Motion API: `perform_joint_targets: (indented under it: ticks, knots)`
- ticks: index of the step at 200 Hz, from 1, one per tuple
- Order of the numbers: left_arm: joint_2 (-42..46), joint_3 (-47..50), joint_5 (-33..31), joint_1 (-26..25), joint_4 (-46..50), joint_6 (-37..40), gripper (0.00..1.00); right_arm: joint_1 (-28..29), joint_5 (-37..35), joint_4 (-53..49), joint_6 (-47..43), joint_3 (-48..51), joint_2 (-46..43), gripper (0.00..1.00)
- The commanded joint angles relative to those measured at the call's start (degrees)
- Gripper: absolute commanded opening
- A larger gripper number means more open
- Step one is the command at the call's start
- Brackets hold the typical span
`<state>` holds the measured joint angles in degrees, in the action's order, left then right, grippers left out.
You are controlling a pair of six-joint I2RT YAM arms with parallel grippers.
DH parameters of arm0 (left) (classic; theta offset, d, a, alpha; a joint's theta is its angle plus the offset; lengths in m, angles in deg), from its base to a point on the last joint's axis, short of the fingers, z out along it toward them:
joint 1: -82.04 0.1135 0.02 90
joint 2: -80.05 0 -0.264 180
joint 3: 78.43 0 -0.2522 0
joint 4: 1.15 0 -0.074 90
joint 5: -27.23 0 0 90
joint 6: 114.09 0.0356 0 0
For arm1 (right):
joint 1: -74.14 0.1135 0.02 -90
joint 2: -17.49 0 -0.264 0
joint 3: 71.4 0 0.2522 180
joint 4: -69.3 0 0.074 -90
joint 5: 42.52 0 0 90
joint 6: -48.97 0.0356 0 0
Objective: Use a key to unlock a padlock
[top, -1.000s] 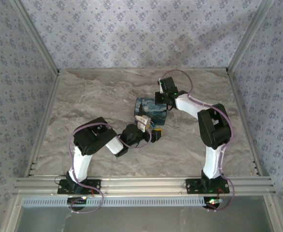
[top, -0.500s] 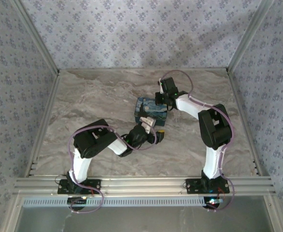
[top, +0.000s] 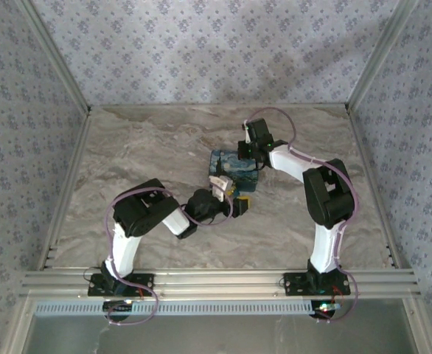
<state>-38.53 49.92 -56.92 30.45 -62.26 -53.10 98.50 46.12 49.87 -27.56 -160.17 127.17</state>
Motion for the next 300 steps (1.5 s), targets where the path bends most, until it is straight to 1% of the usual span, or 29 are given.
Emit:
perform_joint_targets:
  ticks: [1, 23, 45, 55, 65, 78, 93, 105, 117, 141, 162, 181, 196, 238, 259, 270, 283, 300]
  knots:
    - [-0.8, -2.1, 1.0, 0.7, -2.2, -3.2, 0.81, 0.3, 0.8, -2.1, 0.1, 1.4, -2.4, 0.0]
    - [-1.0, -2.9, 0.5, 1.2, 0.7, -4.4, 0.75, 0.2, 0.8, -2.0, 0.0, 1.6, -2.5, 0.0]
    - [-1.7, -2.8, 1.1, 2.5, 0.6, -7.8, 0.63, 0.1, 0.8, -1.9, 0.1, 1.6, -2.6, 0.0]
    - [-2.1, -2.7, 1.6, 3.1, 0.3, -9.2, 0.59, 0.1, 0.8, -1.8, 0.1, 1.7, -2.6, 0.0]
    - [-2.3, -2.7, 2.7, 3.5, -0.1, -9.4, 0.54, 0.0, 0.8, -1.8, 0.2, 1.7, -2.6, 0.0]
    - [-2.4, -2.8, 3.1, 3.8, 0.2, -9.8, 0.53, -0.1, 0.7, -1.9, 0.1, 1.6, -2.6, 0.0]
    - [-2.4, -3.2, 3.7, 3.9, 1.2, -9.7, 0.48, -0.1, 0.7, -1.9, 0.1, 1.7, -2.7, 0.0]
    - [-2.5, -3.5, 3.9, 4.0, 1.7, -9.8, 0.47, -0.3, 0.8, -1.9, 0.1, 1.7, -2.9, 0.0]
    - [-2.7, -3.7, 4.6, 4.2, 2.1, -9.9, 0.41, -0.3, 0.8, -1.9, 0.0, 1.7, -3.0, 0.0]
    - [-2.8, -3.7, 5.4, 4.8, 2.8, -10.3, 0.34, -0.4, 0.9, -1.9, -0.1, 1.9, -3.3, 0.0]
    - [-2.6, -3.4, 5.1, 4.9, 3.7, -10.0, 0.32, -0.5, 1.0, -2.0, 0.0, 1.9, -3.7, 0.0]
    - [-2.5, -3.5, 5.0, 4.9, 4.6, -9.8, 0.27, -0.6, 1.0, -1.9, 0.0, 1.9, -3.9, 0.0]
    - [-2.3, -3.6, 4.9, 4.9, 5.6, -9.7, 0.26, -0.7, 1.1, -2.0, 0.0, 2.0, -4.2, 0.0]
    - [-0.6, -3.7, 6.0, 5.6, 11.0, -9.1, 0.16, -0.8, 1.3, -2.1, -0.2, 2.0, -4.8, 0.0]
    - [0.8, -3.3, 6.2, 6.0, 13.6, -8.2, 0.16, -0.9, 1.4, -1.9, -0.1, 2.2, -5.1, 0.0]
    - [1.5, -3.2, 6.5, 6.2, 14.7, -8.0, 0.11, -1.0, 1.6, -1.9, 0.0, 2.3, -5.3, 0.0]
    - [2.2, -3.3, 7.2, 6.5, 15.5, -8.2, 0.11, -1.1, 1.6, -1.9, 0.0, 2.5, -6.0, 0.0]
    - [2.7, -3.5, 6.8, 6.6, 16.9, -7.7, 0.14, -1.2, 1.8, -1.6, 0.4, 3.0, -7.2, 0.0]
